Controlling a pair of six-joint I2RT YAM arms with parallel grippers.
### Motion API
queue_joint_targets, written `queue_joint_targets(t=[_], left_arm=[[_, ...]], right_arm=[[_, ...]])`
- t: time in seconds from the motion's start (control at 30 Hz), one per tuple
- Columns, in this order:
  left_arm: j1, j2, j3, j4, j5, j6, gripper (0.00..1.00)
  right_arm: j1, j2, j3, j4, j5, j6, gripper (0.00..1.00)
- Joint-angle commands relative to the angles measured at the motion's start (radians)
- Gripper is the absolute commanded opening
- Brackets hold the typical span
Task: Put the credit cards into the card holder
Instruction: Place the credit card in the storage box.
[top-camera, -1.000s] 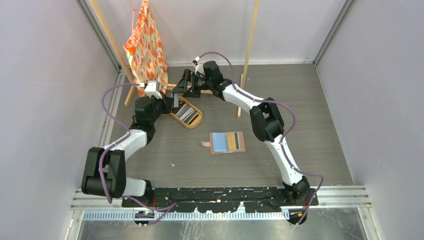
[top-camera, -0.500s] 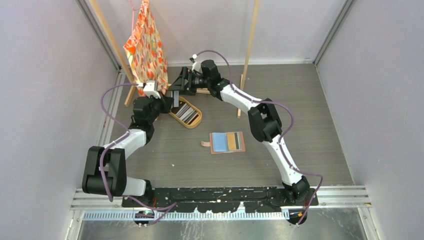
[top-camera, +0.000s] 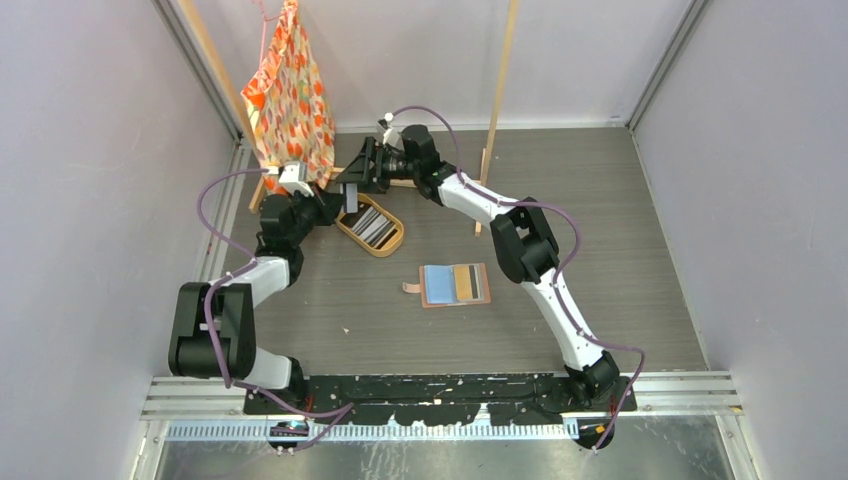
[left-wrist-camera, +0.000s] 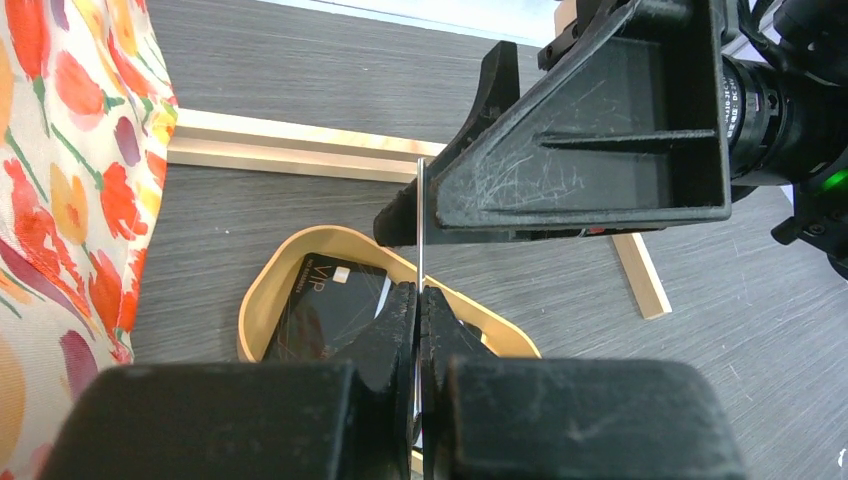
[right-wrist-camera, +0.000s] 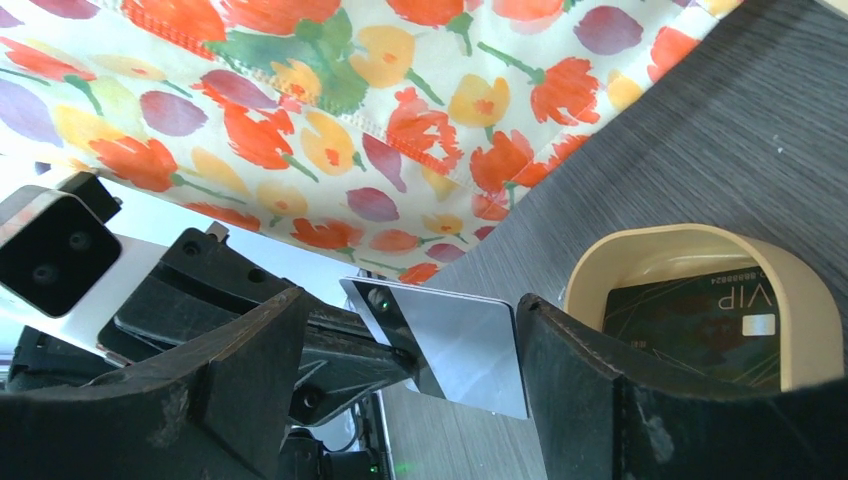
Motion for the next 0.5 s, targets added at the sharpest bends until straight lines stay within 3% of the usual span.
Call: queue_joint_targets(t=[0.0, 0.17, 0.47], left_arm=[[0.013, 0.003, 0.011, 0.083, 0.044, -0.013, 0.0], [0.018, 0.008, 0.012, 0.086, 0.053, -0.02, 0.0], [0.026, 0.021, 0.018, 0.103, 0.082, -0.029, 0.0]], right_arm=[[0.006, 0.0, 0.063, 0.076, -0.014, 0.025, 0.8], [0.006, 0.008, 0.068, 0.072, -0.014, 0.027, 0.76], [0.008, 0.019, 0.081, 0.049, -0.012, 0.0, 0.76]])
